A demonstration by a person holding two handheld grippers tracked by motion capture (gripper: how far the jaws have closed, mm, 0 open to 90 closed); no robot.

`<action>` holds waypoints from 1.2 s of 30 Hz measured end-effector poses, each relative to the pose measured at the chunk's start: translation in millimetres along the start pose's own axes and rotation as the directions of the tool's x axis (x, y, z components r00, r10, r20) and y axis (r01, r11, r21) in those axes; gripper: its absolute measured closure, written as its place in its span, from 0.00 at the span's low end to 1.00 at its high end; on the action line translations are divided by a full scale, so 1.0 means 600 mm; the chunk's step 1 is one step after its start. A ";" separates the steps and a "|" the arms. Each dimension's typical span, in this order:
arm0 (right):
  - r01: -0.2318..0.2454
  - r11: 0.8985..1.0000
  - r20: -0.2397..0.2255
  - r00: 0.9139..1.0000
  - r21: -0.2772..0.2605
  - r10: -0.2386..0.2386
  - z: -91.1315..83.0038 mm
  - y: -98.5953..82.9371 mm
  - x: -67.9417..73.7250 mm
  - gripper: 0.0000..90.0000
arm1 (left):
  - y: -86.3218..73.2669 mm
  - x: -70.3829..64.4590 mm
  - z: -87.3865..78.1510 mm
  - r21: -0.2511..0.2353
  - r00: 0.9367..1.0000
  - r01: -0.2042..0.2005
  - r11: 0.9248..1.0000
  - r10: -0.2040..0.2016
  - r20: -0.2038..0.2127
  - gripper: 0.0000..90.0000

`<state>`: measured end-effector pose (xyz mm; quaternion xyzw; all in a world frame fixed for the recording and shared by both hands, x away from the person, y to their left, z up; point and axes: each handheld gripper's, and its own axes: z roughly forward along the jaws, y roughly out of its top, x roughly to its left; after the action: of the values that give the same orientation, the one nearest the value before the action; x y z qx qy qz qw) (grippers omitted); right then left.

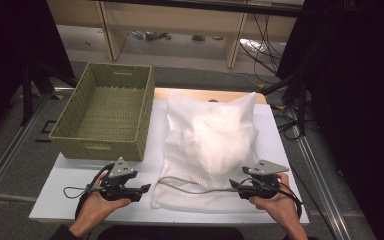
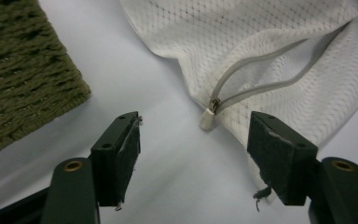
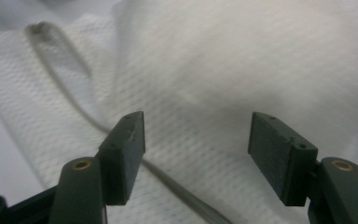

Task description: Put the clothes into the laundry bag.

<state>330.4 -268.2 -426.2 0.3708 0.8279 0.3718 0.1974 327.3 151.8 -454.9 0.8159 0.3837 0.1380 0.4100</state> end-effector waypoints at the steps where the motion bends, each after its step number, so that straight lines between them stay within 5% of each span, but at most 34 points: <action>1: -0.033 0.999 0.008 0.999 -0.018 0.033 -0.004 -0.003 -0.003 0.40 | -0.001 0.000 -0.001 -0.005 1.000 0.006 1.000 -0.006 0.003 0.37; 4: -0.062 0.997 0.019 0.998 -0.049 0.063 -0.013 -0.009 -0.010 0.38 | -0.002 0.005 -0.005 -0.018 1.000 -0.010 1.000 0.010 -0.004 0.35; 7: -0.090 0.994 0.017 0.996 -0.062 0.091 -0.019 -0.015 -0.012 0.35 | -0.003 0.004 -0.010 -0.052 0.999 0.039 0.998 -0.039 0.008 0.32; 9: -0.105 0.993 0.038 0.993 -0.062 0.108 -0.026 -0.019 -0.008 0.33 | -0.003 0.007 -0.016 -0.051 1.000 0.023 0.998 -0.022 0.011 0.31; 10: -0.089 0.994 0.037 0.995 -0.068 0.092 -0.026 -0.020 -0.010 0.33 | -0.003 0.003 -0.018 -0.074 0.999 0.051 0.996 -0.049 0.019 0.30; 15: -0.094 0.993 0.021 0.995 -0.074 0.095 -0.031 -0.031 -0.005 0.29 | -0.008 0.001 -0.029 -0.053 1.000 0.012 0.999 -0.011 0.028 0.23; 17: -0.087 0.993 0.042 0.995 -0.081 0.091 -0.032 -0.035 -0.003 0.29 | -0.009 -0.005 -0.028 -0.084 0.999 0.042 0.996 -0.040 0.027 0.20; 18: -0.119 0.991 0.024 0.992 -0.061 0.121 -0.032 -0.037 0.002 0.29 | -0.009 -0.004 -0.031 -0.069 0.999 0.034 0.997 -0.032 0.031 0.19; 19: -0.093 0.993 0.033 0.995 -0.073 0.096 -0.031 -0.039 0.000 0.29 | -0.010 -0.002 -0.034 -0.054 0.999 0.010 0.998 -0.009 0.031 0.18; 20: -0.121 0.991 0.016 0.992 -0.060 0.122 -0.032 -0.040 0.006 0.28 | -0.010 -0.007 -0.033 -0.068 0.999 0.027 0.997 -0.025 0.030 0.18; 21: -0.097 0.992 0.012 0.995 -0.075 0.098 -0.030 -0.041 0.006 0.28 | -0.010 -0.005 -0.035 -0.055 0.999 0.000 0.998 0.002 0.034 0.18; 28: -0.088 0.994 0.007 0.996 -0.070 0.089 -0.034 -0.051 0.014 0.24 | -0.012 -0.014 -0.036 -0.063 0.999 -0.018 0.998 0.020 0.037 0.18; 30: -0.093 0.994 -0.031 0.995 -0.061 0.092 -0.033 -0.054 0.016 0.24 | -0.011 -0.016 -0.039 -0.049 0.999 -0.023 0.999 0.025 0.040 0.19; 31: -0.111 0.992 -0.009 0.994 -0.064 0.111 -0.036 -0.056 0.021 0.24 | -0.012 -0.020 -0.037 -0.072 0.999 -0.003 0.997 0.007 0.046 0.19; 32: -0.101 0.993 -0.009 0.995 -0.064 0.101 -0.038 -0.058 0.022 0.23 | -0.012 -0.019 -0.041 -0.049 0.999 -0.031 0.998 0.033 0.043 0.19; 33: -0.107 0.993 -0.013 0.994 -0.056 0.107 -0.040 -0.059 0.025 0.23 | -0.014 -0.023 -0.039 -0.071 0.999 -0.010 0.997 0.013 0.038 0.19; 36: -0.087 0.994 -0.005 0.996 -0.060 0.086 -0.044 -0.065 0.027 0.23 | -0.015 -0.026 -0.042 -0.049 0.999 -0.037 0.998 0.039 0.033 0.19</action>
<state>285.9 -285.9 -439.3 0.3998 0.7996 0.4051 0.1914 298.7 158.1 -444.8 0.8150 0.3576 0.1411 0.4336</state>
